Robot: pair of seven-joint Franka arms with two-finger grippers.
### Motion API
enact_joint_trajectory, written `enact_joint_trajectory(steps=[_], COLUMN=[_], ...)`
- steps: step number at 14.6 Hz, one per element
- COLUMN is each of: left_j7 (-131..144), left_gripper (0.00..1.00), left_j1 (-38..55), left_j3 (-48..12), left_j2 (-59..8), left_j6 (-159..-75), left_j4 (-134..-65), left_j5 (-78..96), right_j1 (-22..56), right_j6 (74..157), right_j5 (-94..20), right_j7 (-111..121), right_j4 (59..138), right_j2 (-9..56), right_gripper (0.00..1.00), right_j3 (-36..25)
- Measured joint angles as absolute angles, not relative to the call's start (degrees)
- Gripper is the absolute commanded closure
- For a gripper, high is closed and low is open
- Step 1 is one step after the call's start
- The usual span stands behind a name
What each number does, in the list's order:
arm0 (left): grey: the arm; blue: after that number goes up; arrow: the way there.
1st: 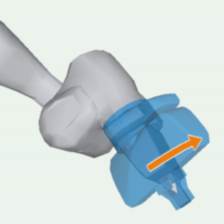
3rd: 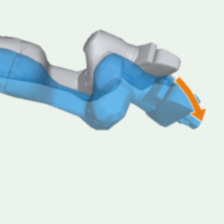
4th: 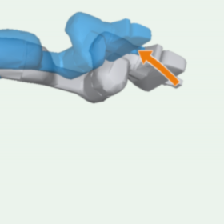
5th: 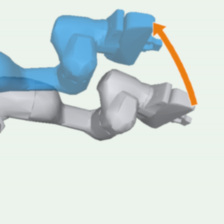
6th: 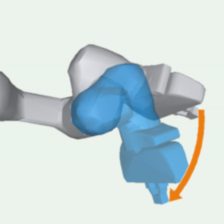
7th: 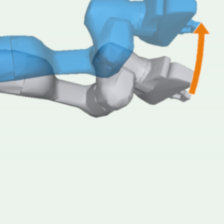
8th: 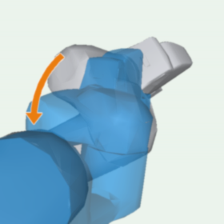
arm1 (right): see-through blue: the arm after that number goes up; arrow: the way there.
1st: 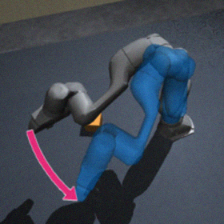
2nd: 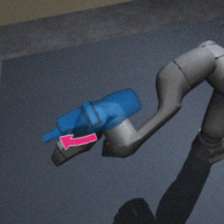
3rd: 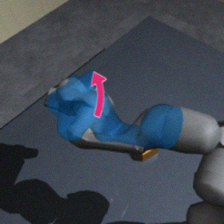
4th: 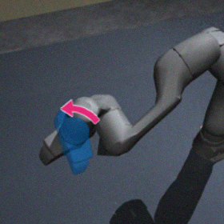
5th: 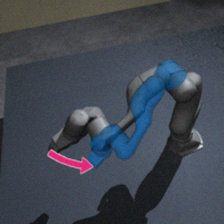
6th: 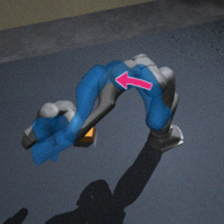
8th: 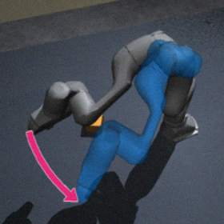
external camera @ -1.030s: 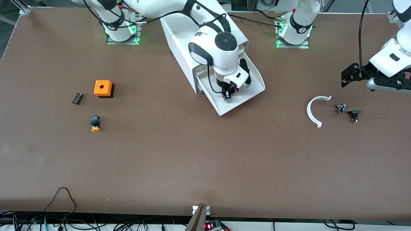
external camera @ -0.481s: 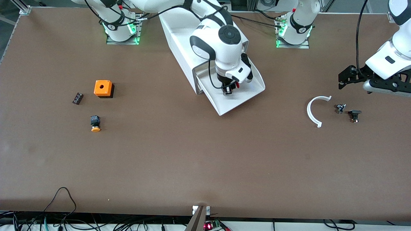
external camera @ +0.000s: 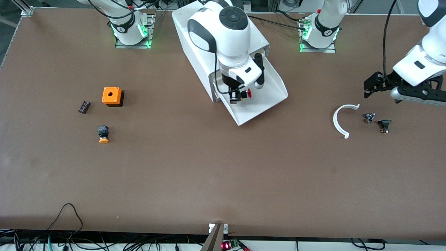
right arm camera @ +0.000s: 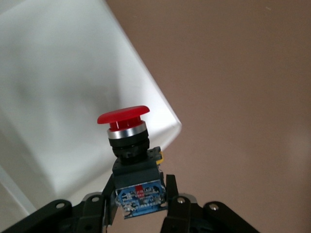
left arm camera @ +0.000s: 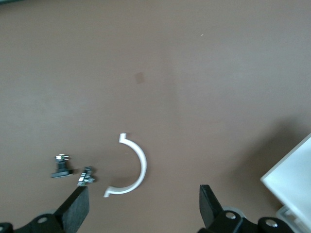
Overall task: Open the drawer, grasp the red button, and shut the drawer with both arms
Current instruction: 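Lift the red button out with the right gripper while the left gripper reaches the drawer, then carry the red button toward the yellow button while the left gripper pushes the drawer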
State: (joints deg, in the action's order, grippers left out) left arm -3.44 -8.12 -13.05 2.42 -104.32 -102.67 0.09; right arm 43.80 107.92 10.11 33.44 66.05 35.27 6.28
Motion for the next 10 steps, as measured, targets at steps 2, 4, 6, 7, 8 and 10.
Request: enact_joint_trajectory(steps=[2, 4, 6, 7, 8, 10], left_j7=[6.19, 16.48, 24.45, 28.20, 31.77, 37.58], left_gripper=[0.00, 0.00, 0.00, 0.00, 0.00, 0.00], left_j1=[-5.18, -3.59, -2.06, -0.97, 0.02, 1.27], left_j3=[-15.09, -18.55, -19.91, -19.98, -20.01, -20.02], left_j2=[0.54, -2.20, -5.34, -7.00, -8.57, -11.27], left_j6=[-108.65, -115.16, -124.09, -128.56, -132.12, -136.56], left_j4=[-103.78, -106.20, -110.17, -112.28, -114.11, -116.66], left_j5=[0.09, 0.06, 0.05, 0.05, 0.05, 0.05], right_j1=[42.38, 40.04, 37.53, 35.83, 33.90, 29.86], right_j6=[108.17, 109.30, 109.56, 109.52, 109.47, 109.43], right_j5=[10.09, 10.08, 9.87, 9.53, 9.23, 7.75], right_j7=[28.82, 24.39, 20.68, 19.14, 17.42, 13.27], right_j4=[66.04, 66.05, 66.16, 66.65, 67.68, 70.62], right_j2=[34.55, 34.19, 33.58, 33.08, 32.40, 31.14], right_gripper=[0.67, 0.67, 0.67, 0.67, 0.67, 0.67], right_j3=[4.62, 3.27, 1.61, 1.18, 0.96, 0.73])
